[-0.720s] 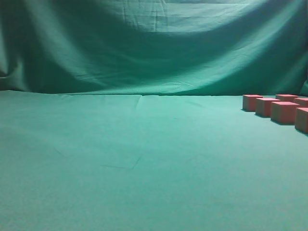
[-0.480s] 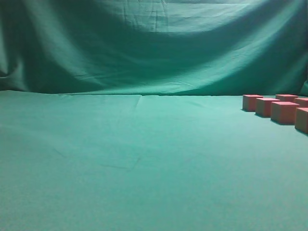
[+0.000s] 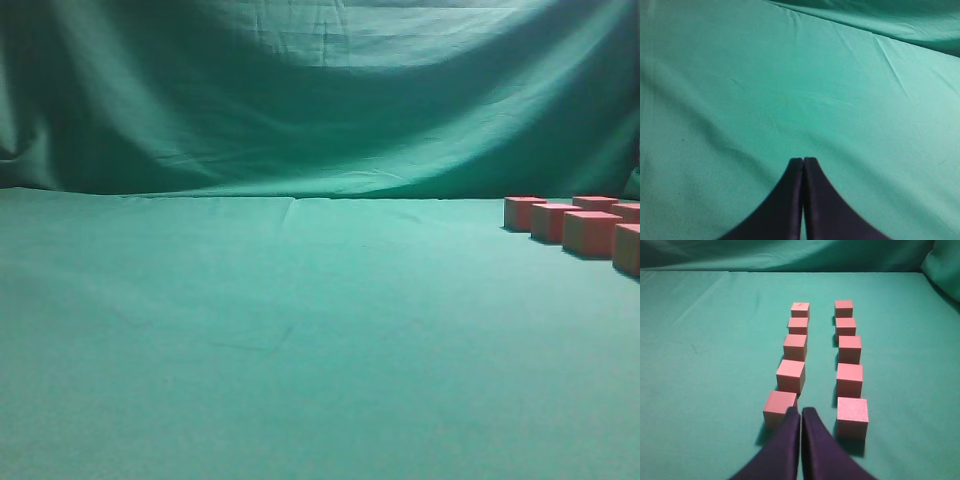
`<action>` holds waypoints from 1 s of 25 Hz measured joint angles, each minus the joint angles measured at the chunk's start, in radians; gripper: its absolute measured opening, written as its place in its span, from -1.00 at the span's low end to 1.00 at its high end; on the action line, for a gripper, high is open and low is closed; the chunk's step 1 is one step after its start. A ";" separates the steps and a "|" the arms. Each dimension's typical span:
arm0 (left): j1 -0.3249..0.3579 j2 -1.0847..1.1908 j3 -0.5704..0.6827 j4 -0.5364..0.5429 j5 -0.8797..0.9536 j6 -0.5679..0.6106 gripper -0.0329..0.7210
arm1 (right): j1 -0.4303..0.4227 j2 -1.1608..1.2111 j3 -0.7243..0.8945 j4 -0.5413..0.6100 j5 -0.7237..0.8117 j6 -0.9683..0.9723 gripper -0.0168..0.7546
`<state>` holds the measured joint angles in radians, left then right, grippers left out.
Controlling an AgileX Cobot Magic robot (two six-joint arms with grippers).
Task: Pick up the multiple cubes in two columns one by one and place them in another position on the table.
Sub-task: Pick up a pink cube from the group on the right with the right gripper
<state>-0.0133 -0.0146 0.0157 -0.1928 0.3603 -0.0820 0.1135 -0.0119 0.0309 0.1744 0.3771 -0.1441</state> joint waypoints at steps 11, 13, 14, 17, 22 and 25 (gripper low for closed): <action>0.000 0.000 0.000 0.000 0.000 0.000 -0.91 | 0.000 0.000 0.000 -0.008 0.000 -0.009 -0.96; 0.000 0.000 0.000 0.000 0.000 0.000 -0.91 | 0.000 0.000 0.000 -0.015 -0.006 -0.022 -0.96; 0.000 0.000 0.000 0.000 0.000 0.000 -0.91 | 0.000 0.000 0.000 -0.004 -0.018 -0.024 -0.96; 0.000 0.000 0.000 0.000 0.000 0.000 -0.91 | 0.000 0.000 0.000 0.119 -0.130 -0.024 -0.96; 0.000 0.000 0.000 0.000 0.000 0.000 -0.91 | 0.000 0.000 0.000 0.285 -0.350 -0.022 -0.96; 0.000 0.000 0.000 0.000 0.000 0.000 -0.91 | 0.000 0.000 -0.009 0.294 -0.360 -0.025 -0.96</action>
<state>-0.0133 -0.0146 0.0157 -0.1928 0.3603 -0.0820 0.1135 -0.0119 0.0224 0.4681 0.0171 -0.1687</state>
